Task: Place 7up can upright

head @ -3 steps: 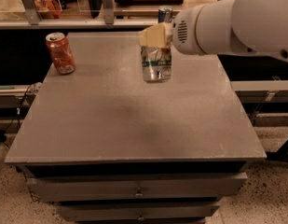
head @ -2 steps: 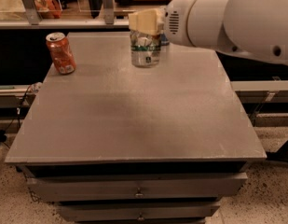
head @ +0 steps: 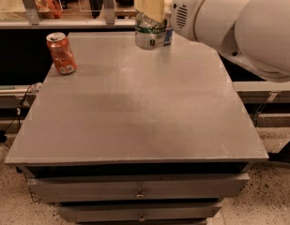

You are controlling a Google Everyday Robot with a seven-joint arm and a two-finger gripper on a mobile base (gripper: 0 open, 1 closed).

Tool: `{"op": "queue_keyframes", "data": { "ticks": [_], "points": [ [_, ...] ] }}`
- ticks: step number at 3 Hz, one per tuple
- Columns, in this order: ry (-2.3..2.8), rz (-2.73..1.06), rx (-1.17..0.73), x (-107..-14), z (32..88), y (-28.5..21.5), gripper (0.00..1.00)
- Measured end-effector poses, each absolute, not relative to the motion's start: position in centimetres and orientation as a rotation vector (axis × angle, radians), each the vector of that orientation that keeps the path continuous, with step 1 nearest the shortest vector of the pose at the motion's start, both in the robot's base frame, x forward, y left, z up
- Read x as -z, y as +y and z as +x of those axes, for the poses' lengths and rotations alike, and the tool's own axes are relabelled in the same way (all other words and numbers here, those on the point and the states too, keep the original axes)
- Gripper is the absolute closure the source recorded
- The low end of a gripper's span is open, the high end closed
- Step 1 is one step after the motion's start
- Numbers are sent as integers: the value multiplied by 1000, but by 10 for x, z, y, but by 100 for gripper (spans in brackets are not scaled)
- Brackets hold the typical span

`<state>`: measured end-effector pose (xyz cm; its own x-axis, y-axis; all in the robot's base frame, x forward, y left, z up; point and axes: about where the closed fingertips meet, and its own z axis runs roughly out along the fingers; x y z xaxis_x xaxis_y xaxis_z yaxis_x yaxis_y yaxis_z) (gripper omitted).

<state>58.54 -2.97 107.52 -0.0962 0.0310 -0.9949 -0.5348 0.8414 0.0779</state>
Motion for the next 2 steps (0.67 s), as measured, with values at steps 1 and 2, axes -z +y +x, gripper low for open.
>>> {"op": "queue_keyframes", "data": {
  "ticks": [1,2],
  "points": [
    [1608,-411,-496,-1075,587,-29,100],
    [1561,-474,-477,-1081,583,-23,100]
  ]
}}
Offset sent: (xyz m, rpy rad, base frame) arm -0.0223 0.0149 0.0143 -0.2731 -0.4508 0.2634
